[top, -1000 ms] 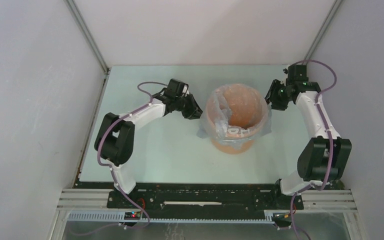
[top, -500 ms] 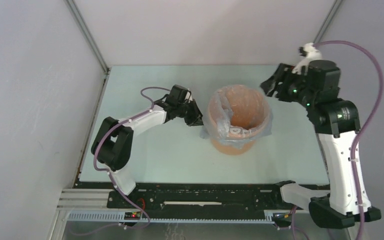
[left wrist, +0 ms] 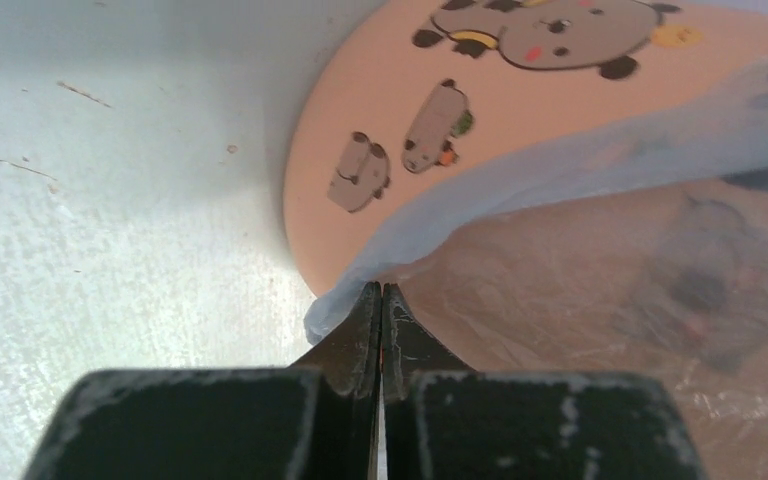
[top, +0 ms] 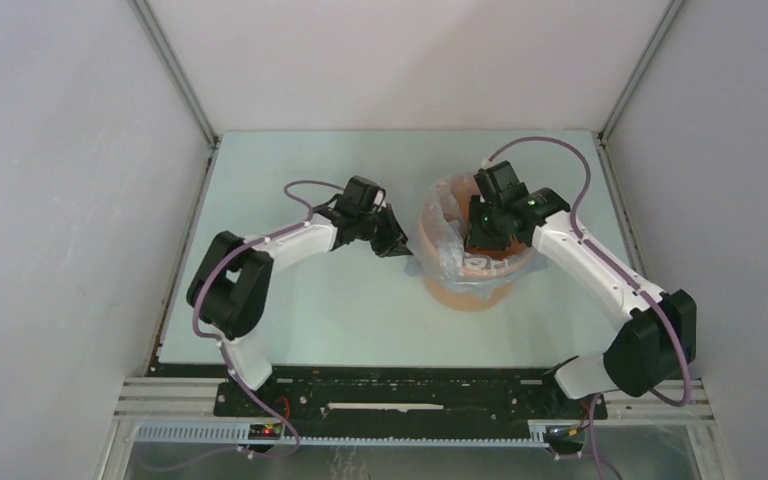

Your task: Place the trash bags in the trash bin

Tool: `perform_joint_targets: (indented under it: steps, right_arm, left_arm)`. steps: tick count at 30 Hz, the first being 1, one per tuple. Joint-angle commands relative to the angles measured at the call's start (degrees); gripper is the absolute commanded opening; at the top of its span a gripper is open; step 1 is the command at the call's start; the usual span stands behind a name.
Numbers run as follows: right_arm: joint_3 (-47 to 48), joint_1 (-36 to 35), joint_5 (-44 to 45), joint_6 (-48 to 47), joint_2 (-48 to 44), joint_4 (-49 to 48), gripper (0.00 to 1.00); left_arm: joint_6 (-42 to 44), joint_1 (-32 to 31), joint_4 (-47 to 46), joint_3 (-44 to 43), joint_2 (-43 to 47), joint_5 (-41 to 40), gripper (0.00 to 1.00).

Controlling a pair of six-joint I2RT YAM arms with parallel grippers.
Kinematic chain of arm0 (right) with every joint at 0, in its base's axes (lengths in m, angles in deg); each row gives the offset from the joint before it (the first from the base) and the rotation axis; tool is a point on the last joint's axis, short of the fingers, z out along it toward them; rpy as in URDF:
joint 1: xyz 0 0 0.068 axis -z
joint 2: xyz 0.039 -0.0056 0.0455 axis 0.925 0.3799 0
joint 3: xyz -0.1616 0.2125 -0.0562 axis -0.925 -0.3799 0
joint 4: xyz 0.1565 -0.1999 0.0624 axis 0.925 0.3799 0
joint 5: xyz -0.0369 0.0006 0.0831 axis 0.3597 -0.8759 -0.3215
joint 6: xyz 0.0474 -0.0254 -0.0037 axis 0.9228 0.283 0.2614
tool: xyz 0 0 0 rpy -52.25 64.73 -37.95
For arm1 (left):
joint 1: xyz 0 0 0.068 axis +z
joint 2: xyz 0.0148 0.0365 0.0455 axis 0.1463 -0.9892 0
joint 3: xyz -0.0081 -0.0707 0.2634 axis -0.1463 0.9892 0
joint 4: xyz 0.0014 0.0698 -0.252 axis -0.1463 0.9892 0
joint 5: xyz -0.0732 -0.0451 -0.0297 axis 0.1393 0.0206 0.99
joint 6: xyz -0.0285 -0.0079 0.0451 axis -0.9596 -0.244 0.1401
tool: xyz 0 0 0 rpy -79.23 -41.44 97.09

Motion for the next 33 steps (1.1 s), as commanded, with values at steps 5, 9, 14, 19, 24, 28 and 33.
perform_joint_targets:
  steps: [5,9,14,19,24,28,33]
  right_arm:
    - [-3.9,-6.4,5.9,5.4,5.3,-14.7,0.40]
    - [-6.1,-7.4,7.8,8.6,10.1,-17.7,0.41]
    - [-9.5,-7.3,9.6,7.6,11.8,-21.8,0.44]
    - [-10.6,-7.1,7.1,5.7,11.7,-22.6,0.49]
    - [-6.7,-6.2,5.8,3.5,3.4,-16.8,0.61]
    - [-5.0,-5.5,6.3,1.9,-3.7,-14.0,0.67]
    - [-3.1,-4.1,8.3,0.6,-6.2,-10.9,0.66]
  left_arm:
    - [2.4,0.2,1.6,-2.6,-4.3,-5.2,0.00]
    - [3.5,0.1,3.1,-4.5,-6.5,-5.9,0.00]
    - [4.2,-0.1,3.2,-4.8,-6.2,-5.7,0.00]
    - [5.7,-0.2,3.9,-5.4,-4.8,-4.5,0.00]
    - [9.7,-0.3,6.5,-5.5,-1.4,-5.5,0.01]
    - [11.4,-0.2,7.3,-4.9,-0.6,-5.3,0.01]
    - [12.0,-0.3,7.7,-5.0,-0.9,-4.6,0.02]
